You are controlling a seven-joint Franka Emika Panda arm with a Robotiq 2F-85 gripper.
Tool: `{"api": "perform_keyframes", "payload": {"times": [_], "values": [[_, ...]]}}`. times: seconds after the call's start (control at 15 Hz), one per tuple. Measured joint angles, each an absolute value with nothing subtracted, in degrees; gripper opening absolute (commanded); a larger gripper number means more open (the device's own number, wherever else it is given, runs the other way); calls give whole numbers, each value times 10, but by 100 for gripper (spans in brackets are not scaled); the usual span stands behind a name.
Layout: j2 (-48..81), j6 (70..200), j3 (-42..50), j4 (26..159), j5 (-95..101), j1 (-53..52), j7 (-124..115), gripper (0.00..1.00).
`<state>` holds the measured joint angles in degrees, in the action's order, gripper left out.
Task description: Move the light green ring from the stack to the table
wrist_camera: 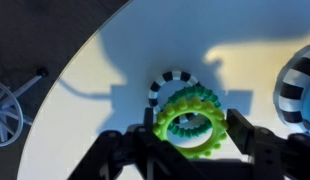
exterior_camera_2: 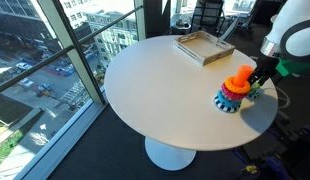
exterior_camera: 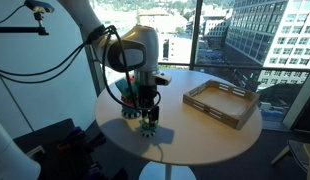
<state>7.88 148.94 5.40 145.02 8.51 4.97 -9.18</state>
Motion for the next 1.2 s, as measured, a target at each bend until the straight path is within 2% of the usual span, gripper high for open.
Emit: {"api": "perform_keyframes", "payload": {"times": [0.13,0.27,0.33,0.4,0.47,0.8,1.2], "values": [[86,1489,56,1448,85,47,-92,65],[91,1489,57,1446,85,43,-92,88],[93,1489,57,1445,85,41,-92,96],[95,1489,57,1444,85,40,-92,95],[95,1489,57,1444,85,39,-92,100],[89,1475,56,1440,84,34,-84,100],[34,1379,52,1436,82,34,-53,100]]}}
